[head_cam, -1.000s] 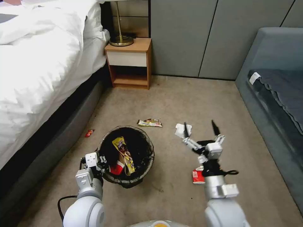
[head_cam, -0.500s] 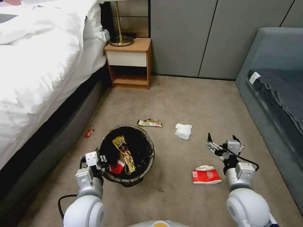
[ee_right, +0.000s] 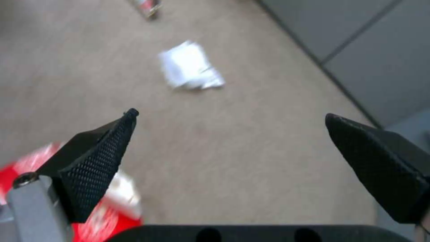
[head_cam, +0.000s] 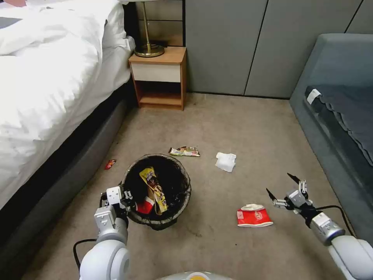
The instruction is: Pick up the trash bin, then pick up the garbage from the floor and place it into the trash bin.
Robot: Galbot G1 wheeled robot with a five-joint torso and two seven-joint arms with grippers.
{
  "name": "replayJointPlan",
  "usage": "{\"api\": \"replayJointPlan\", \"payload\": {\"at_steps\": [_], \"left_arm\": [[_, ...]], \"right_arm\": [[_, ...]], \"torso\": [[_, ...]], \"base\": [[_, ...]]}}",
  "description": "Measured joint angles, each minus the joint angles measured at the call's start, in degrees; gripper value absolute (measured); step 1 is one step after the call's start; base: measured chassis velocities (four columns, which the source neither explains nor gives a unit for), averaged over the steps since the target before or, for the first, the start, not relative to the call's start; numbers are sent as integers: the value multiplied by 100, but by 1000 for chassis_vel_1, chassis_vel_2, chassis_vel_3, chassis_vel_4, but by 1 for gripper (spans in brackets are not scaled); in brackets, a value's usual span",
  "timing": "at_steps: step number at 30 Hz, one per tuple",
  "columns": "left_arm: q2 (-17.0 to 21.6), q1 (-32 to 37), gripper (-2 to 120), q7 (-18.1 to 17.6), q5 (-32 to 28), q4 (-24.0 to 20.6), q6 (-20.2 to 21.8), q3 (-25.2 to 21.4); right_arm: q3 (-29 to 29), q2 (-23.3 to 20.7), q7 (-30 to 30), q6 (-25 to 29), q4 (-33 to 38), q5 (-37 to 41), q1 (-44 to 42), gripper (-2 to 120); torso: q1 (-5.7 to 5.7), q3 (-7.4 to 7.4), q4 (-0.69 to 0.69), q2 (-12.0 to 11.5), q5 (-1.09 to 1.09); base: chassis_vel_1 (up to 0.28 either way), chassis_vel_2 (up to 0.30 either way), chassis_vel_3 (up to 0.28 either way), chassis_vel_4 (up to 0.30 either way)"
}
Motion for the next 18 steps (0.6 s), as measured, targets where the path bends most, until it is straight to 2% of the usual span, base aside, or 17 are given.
{"api": "replayJointPlan", "payload": {"at_steps": [2, 4, 5, 7, 12, 18], "left_arm": [[5, 10, 0, -3, 18, -1, 7, 8], [6, 10, 0, -4, 19, 0, 10, 9], [8, 8, 0, -7, 23, -1, 16, 8], [8, -1, 0, -12, 32, 0, 21, 13], [-3, -15, 0, -20, 58, 5, 29, 67], [-9, 0, 0, -22, 71, 8, 29, 70]], "right_arm": [[23, 73, -653, 579, -479, -311, 207, 100], [40, 93, -806, 705, -558, -375, 243, 100], [97, 153, -1169, 1036, -731, -547, 335, 100], [126, 204, -1482, 1389, -922, -708, 447, 100], [35, 256, -1760, 1772, -1279, -924, 670, 100], [-107, 372, -1825, 1901, -1539, -1079, 876, 100]], "torso": [[0, 0, 1, 0, 1], [0, 0, 0, 0, 1], [0, 0, 0, 0, 0], [0, 0, 0, 0, 0], [0, 0, -1, 0, -1], [0, 0, 0, 0, -1]], "base": [[0, 0, 0, 0], [0, 0, 0, 0], [0, 0, 0, 0], [0, 0, 0, 0], [0, 0, 0, 0], [0, 0, 0, 0]]}}
